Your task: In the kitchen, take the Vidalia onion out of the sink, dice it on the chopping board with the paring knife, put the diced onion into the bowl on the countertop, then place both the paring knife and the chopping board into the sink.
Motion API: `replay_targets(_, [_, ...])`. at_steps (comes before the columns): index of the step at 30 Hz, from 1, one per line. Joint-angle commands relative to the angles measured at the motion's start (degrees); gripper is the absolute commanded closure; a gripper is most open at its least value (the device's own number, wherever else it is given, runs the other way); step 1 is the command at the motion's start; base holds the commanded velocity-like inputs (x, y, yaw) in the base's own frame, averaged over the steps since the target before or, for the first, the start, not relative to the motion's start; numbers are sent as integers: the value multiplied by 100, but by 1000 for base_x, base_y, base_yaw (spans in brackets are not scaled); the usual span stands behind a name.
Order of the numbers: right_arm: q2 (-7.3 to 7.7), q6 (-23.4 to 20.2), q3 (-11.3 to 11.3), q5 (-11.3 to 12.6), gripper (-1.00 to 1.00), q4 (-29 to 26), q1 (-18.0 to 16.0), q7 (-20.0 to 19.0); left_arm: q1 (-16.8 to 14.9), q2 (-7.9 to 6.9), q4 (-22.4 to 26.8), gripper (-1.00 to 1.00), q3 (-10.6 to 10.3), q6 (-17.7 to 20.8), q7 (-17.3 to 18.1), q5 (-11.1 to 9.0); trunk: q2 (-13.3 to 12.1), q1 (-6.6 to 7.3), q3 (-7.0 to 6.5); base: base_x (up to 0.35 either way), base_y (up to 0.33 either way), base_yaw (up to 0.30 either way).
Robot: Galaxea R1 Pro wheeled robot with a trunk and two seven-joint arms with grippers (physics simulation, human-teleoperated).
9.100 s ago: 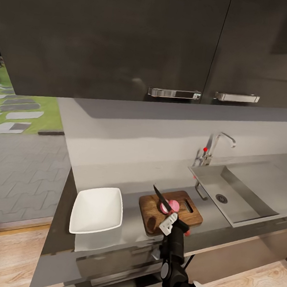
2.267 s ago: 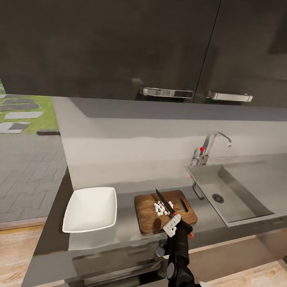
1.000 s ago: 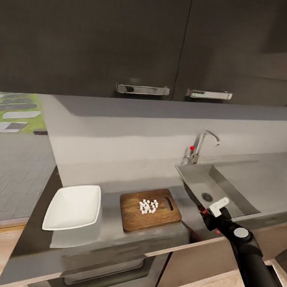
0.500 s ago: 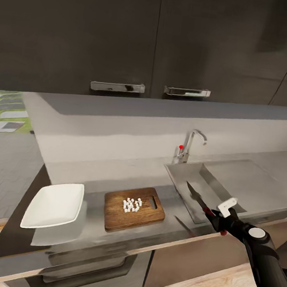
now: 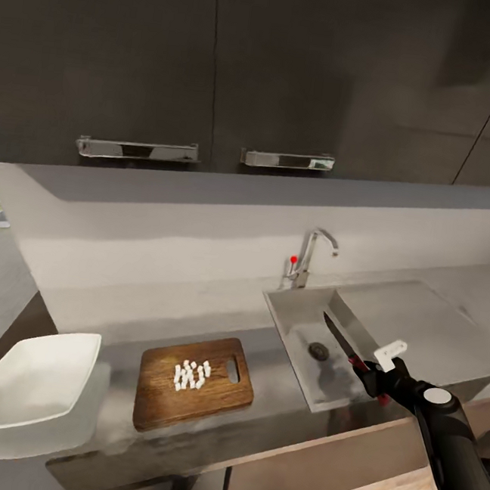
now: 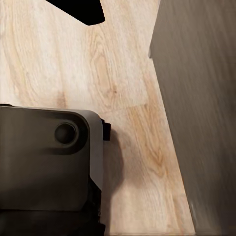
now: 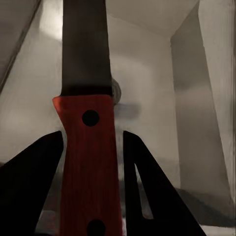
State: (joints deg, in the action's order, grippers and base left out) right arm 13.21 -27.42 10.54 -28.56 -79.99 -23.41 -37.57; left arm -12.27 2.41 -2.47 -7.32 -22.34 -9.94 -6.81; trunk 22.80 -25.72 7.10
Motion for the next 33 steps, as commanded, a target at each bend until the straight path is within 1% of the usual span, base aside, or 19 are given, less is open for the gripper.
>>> replay_targets(1, [-4, -9, 4, -36, 100, -8, -5, -58, -12, 4, -26, -100, -51, -42, -8, -58, 12, -7, 12, 301, -160, 0])
replay_targets(4, [-14, 7, -18, -25, 100, -8, -6, -69, -12, 4, -29, -100, -51, -42, -8, -58, 12, -7, 12, 288, -149, 0])
replay_targets(7, [-9, 5, -18, -25, 100, -8, -6, -78, -12, 3, -33, -100, -51, -42, -8, -58, 12, -7, 12, 122, -63, 51])
replay_targets(20, [-11, 0, -17, -27, 100, -8, -6, -73, -12, 5, -35, -100, -51, -42, -8, -58, 12, -7, 12, 10, -5, 259])
replay_targets(26, [-22, -7, -2, -17, 100, 5, -6, -3, -12, 5, -35, -100, -51, -44, -8, -58, 12, -7, 12, 34, -68, 33])
replay_targets(28, [-73, -20, 5, 103, 100, 19, -6, 165, -12, 4, -31, -100, -51, -44, -8, -58, 12, -7, 12, 55, -89, 3])
replay_targets(31, [-116, -31, 8, 474, 100, 76, -6, 663, -12, 5, -34, -100, -51, -45, -8, -58, 12, -7, 12, 19, -30, 1])
replay_targets(32, [-124, -34, 7, 830, 100, 194, -6, 1089, -12, 5, -33, -100, -51, -43, -8, -58, 12, -7, 12, 5, -7, 0])
replay_targets(33, [-124, -34, 5, 1040, 100, 286, -6, 1300, -12, 5, -31, -100, -51, -45, -8, -58, 12, -7, 12, 3, -5, 0])
